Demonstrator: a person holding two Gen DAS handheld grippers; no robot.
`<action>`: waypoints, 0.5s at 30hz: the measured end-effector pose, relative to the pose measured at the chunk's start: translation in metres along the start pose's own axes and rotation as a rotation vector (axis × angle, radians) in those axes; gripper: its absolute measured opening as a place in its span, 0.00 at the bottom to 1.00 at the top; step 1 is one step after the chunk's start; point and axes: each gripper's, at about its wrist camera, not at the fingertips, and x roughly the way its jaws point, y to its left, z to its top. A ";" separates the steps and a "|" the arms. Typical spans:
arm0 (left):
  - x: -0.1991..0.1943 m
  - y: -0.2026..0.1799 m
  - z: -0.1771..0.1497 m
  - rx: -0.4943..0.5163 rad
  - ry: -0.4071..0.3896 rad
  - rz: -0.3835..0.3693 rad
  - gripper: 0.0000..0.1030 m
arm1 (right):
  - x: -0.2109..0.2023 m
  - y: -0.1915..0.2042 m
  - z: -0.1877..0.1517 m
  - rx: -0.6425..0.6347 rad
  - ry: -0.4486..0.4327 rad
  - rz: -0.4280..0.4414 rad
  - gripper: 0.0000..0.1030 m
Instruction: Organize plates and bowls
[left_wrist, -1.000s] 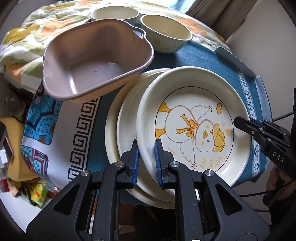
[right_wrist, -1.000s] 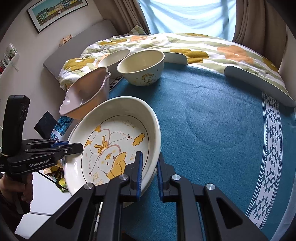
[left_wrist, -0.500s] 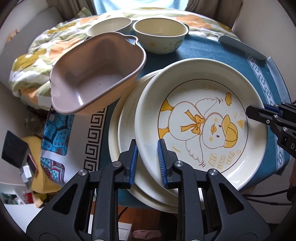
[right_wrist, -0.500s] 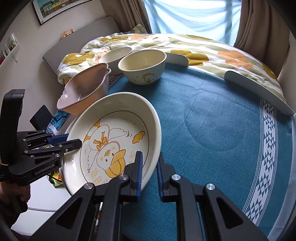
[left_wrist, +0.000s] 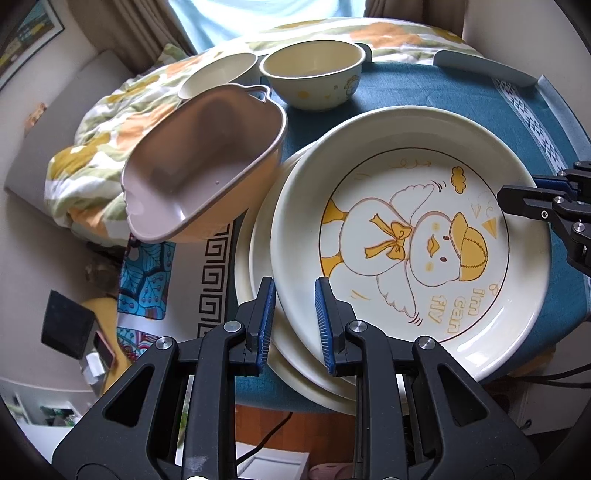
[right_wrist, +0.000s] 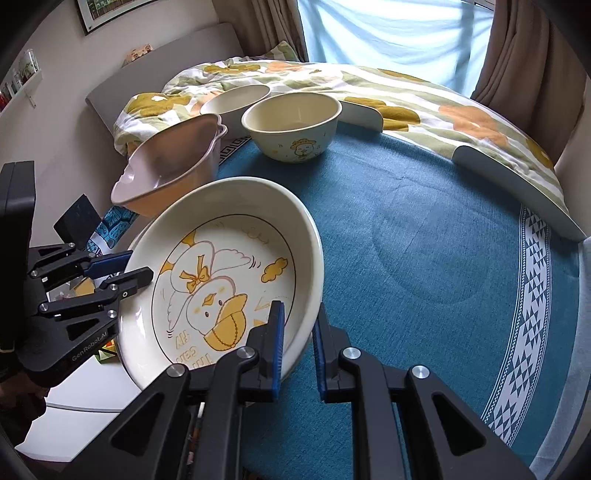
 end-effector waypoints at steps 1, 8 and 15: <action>-0.001 -0.003 0.000 0.014 -0.003 0.018 0.19 | 0.000 0.000 0.000 -0.003 0.003 -0.003 0.13; -0.002 -0.006 -0.001 0.024 0.002 0.039 0.19 | 0.001 0.003 0.003 -0.021 0.019 -0.017 0.13; -0.003 -0.009 -0.003 0.041 0.008 0.066 0.19 | 0.004 0.007 0.005 -0.055 0.032 -0.042 0.14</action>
